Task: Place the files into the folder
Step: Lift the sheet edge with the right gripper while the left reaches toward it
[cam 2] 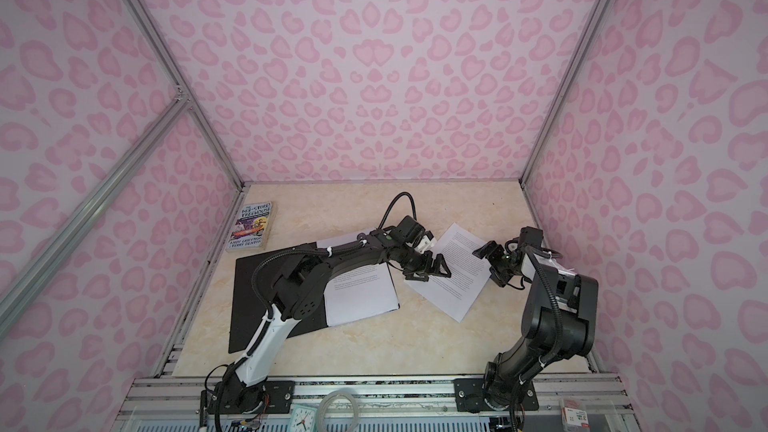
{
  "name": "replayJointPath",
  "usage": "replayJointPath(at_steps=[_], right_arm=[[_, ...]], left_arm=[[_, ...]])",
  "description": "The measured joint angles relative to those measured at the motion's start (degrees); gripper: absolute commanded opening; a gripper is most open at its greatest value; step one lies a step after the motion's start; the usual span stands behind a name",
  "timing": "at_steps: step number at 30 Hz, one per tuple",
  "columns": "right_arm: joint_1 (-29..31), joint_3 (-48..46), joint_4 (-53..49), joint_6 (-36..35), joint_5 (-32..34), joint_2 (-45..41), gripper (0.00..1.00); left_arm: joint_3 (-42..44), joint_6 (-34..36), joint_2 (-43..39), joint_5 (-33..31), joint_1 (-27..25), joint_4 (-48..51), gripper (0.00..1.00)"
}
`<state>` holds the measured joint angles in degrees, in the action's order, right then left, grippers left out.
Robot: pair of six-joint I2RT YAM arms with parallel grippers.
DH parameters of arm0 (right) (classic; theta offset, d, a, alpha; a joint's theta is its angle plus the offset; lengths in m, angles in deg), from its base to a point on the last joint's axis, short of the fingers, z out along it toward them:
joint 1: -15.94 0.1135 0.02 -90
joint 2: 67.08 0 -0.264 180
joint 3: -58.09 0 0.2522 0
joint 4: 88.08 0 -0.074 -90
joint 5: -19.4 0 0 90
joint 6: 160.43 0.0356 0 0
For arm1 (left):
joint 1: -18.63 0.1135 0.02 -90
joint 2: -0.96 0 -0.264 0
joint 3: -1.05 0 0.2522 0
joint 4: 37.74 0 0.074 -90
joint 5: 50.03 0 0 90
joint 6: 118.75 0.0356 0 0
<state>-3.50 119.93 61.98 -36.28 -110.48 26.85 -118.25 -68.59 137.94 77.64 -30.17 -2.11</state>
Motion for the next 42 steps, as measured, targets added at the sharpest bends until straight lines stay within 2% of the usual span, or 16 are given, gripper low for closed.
replayJointPath(at_steps=[8, 11, 22, 29, 36, 42], right_arm=[[2.3, -4.9, 3.9, 2.3, -3.2, -1.2, 0.69], [3.3, -6.4, 5.3, 2.7, -3.0, -2.0, 0.60], [3.7, -8.2, 5.6, 2.8, -0.2, -3.0, 0.00], [3.7, -7.8, 4.3, 2.7, -0.2, -4.4, 0.00], [3.7, -7.7, 3.3, 2.7, -0.4, -5.5, 0.00], [3.5, -7.2, 2.4, 2.6, -0.7, -5.9, 0.00]], left_arm=[[0.2, 0.3, -0.2, 0.2, 0.0, -0.1, 0.99], [0.4, 0.4, -0.4, 0.3, 0.0, -0.2, 1.00], [-0.1, 0.9, -0.8, 0.5, 0.2, 0.0, 0.99], [-4.5, 2.7, -1.8, -2.7, 1.2, 6.7, 0.99], [-13.8, 6.3, -2.5, -4.6, 1.6, 4.1, 0.98], [-6.0, 10.2, -9.9, -7.8, 2.2, -6.2, 0.98]])
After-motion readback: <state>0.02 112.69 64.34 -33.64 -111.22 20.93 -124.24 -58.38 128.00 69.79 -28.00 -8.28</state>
